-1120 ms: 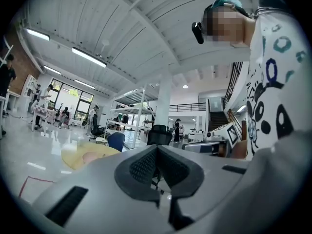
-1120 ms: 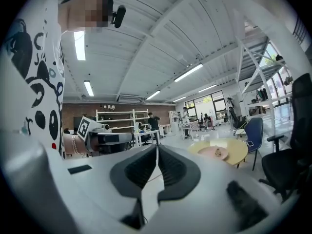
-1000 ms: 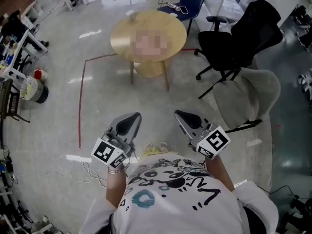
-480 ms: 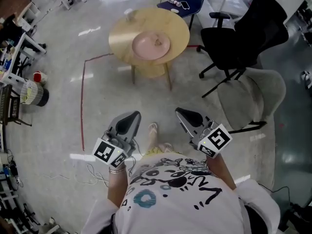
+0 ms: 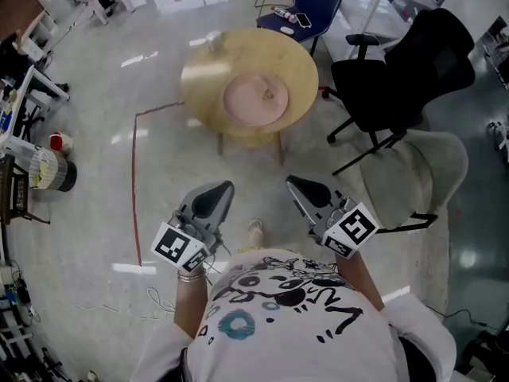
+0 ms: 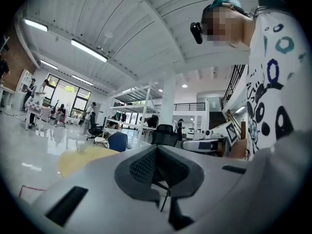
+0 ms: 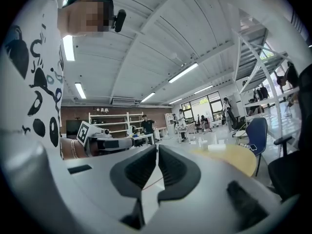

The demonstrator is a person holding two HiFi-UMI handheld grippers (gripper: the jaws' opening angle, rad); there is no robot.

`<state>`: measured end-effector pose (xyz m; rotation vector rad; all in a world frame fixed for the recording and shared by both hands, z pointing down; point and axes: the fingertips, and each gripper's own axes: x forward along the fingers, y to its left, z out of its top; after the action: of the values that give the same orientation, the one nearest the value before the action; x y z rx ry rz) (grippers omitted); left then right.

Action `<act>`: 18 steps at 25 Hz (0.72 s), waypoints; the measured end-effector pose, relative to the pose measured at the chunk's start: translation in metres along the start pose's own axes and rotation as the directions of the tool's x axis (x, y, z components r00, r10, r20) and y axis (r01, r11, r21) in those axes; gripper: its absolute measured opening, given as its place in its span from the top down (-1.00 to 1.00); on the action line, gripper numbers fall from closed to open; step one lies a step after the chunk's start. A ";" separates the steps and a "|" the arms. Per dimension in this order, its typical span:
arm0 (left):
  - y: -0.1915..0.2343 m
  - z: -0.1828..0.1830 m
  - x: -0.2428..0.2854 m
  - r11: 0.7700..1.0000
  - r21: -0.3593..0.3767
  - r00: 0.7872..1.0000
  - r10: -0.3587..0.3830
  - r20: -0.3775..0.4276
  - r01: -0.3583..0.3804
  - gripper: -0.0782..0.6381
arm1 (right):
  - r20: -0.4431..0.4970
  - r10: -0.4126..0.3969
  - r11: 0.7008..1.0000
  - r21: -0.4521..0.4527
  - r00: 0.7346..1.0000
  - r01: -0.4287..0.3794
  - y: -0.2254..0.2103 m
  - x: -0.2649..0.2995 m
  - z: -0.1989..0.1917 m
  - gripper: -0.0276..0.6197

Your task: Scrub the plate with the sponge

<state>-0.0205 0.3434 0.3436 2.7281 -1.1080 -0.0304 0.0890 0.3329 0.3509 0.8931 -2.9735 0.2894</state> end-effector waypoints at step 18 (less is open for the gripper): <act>0.090 -0.011 0.023 0.996 -0.054 0.997 -0.066 -0.042 0.064 0.74 | -0.038 -0.088 0.996 0.010 0.995 0.088 -0.041 0.076 0.000 0.82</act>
<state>-0.0651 0.2661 0.3726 2.7038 -0.9921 -0.0095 0.0475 0.2578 0.3639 1.0052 -2.8917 0.3179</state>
